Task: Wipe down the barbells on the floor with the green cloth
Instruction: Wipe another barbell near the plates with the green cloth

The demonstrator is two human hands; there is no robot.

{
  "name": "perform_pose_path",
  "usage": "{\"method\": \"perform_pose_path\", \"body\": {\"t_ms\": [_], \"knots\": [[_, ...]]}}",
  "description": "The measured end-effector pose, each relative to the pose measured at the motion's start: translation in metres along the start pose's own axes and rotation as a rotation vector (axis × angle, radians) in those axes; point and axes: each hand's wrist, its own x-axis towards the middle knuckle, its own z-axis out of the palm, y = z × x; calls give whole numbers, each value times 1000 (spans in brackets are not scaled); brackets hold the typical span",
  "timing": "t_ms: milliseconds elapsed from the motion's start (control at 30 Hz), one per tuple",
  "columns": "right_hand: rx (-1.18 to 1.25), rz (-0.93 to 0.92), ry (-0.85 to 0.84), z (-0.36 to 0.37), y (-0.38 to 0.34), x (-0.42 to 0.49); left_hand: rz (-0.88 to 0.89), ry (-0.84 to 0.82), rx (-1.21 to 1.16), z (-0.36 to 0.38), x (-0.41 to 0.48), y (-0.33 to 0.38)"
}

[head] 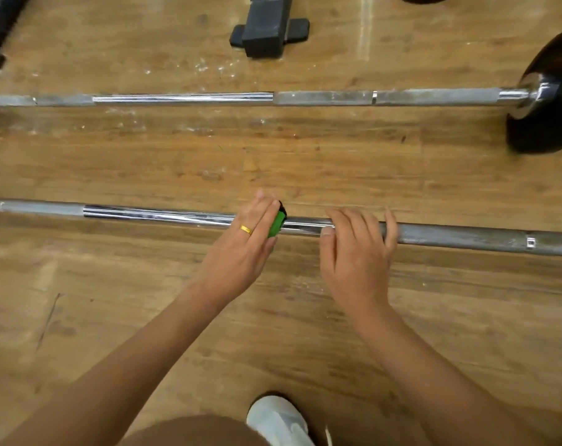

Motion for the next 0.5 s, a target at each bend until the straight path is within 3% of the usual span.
{"method": "perform_pose_path", "body": {"t_ms": [267,500], "knots": [[42,36,-9,-1,-1,1,-13,-10,-104,4,2,0],[-28,68,-293,-22,-3,9,-139,-200,-100,-19,13,13]]}}
